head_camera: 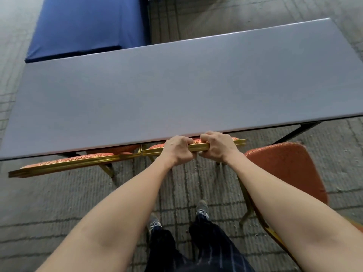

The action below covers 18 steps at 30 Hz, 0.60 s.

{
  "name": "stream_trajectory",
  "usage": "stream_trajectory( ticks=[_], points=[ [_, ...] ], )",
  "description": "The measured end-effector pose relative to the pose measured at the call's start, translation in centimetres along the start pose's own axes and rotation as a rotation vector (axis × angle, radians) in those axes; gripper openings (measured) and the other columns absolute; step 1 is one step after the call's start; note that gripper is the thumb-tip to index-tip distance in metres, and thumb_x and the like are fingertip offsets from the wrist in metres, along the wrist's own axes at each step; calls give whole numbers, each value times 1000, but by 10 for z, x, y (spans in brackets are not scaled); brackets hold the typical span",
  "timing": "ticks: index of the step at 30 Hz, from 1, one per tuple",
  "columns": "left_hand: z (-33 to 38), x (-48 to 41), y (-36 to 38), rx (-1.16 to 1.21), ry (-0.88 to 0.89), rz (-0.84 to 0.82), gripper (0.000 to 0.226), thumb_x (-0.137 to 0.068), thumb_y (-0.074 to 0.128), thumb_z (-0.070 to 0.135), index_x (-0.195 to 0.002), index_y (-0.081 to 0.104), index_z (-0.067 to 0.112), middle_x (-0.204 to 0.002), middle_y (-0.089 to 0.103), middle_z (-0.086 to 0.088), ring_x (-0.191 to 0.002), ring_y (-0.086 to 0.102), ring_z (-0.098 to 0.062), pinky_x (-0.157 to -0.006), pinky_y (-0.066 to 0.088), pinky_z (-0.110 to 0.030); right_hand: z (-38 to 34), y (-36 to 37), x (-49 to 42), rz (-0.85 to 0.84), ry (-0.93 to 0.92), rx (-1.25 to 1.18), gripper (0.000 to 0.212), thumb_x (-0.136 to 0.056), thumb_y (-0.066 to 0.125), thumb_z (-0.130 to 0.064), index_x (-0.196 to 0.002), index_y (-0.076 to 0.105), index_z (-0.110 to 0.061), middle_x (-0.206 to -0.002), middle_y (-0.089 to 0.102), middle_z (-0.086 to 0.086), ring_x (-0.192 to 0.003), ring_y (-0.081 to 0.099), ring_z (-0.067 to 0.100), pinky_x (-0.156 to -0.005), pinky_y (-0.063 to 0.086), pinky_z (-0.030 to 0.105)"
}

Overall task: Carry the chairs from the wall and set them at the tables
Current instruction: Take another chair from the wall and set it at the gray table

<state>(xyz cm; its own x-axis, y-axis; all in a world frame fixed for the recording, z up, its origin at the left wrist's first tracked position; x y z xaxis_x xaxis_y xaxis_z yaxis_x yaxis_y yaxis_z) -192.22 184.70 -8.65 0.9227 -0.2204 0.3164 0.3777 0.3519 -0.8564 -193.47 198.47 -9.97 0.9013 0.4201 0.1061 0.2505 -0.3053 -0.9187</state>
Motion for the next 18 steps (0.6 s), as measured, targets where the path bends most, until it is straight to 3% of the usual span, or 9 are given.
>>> stream_trajectory(
  ticks=[1, 3, 7, 11, 15, 18],
  points=[
    [-1, 3, 1, -30, -19, 19, 15, -74, 68, 38, -80, 69, 25, -76, 70, 3, -80, 64, -23, -78, 46, -30, -1, 2, 3, 67, -16, 5, 35, -74, 68, -57, -88, 62, -26, -95, 68, -4, -81, 65, 26, -63, 46, 35],
    [-3, 6, -1, -80, -40, 47, 13, -70, 66, 34, -76, 67, 23, -75, 70, 0, -79, 65, -26, -67, 44, -28, -6, 4, 9, 203, -59, 20, 37, -75, 60, -61, -82, 65, -26, -86, 70, -6, -72, 68, 25, -56, 44, 32],
    [-22, 18, -7, -86, -68, 24, 6, -66, 63, 27, -68, 64, 21, -71, 69, -1, -77, 63, -25, -71, 48, -28, -32, 13, 10, 314, -115, 24, 30, -80, 67, -50, -71, 61, -22, -71, 69, -5, -61, 66, 20, -49, 34, 24],
    [-47, 32, -18, -83, -77, 17, 1, -62, 60, 22, -63, 61, 21, -67, 66, 2, -73, 62, -24, -70, 49, -28, -60, 26, 4, 329, -136, 12, 33, -86, 64, -50, -70, 59, -21, -68, 68, -4, -59, 65, 18, -46, 43, 27],
    [-60, 40, -25, -89, -96, 14, 13, -63, 60, 19, -56, 49, 21, -62, 57, 2, -67, 52, -24, -67, 44, -29, -73, 30, -3, 358, -174, -1, 33, -87, 61, -50, -70, 60, -21, -66, 67, -4, -56, 64, 18, -46, 44, 27],
    [-82, 46, -30, -95, -129, 24, 6, -63, 61, 20, -60, 56, 21, -64, 59, 5, -67, 54, -23, -67, 44, -28, -92, 40, -14, 343, -187, -11, 33, -86, 61, -49, -69, 58, -20, -65, 66, -4, -56, 63, 19, -45, 43, 28]
  ],
)
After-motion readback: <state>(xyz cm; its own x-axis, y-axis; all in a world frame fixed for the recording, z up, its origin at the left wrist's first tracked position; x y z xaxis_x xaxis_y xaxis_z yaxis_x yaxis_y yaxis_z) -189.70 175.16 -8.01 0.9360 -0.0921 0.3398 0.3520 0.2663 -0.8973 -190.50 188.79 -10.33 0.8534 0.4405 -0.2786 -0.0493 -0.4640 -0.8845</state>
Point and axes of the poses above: each hand's wrist, its own x-axis away from the middle knuckle, its own y-axis out of the palm, z = x × y, the point moved 7 cm from there along -x, towards the middle knuckle
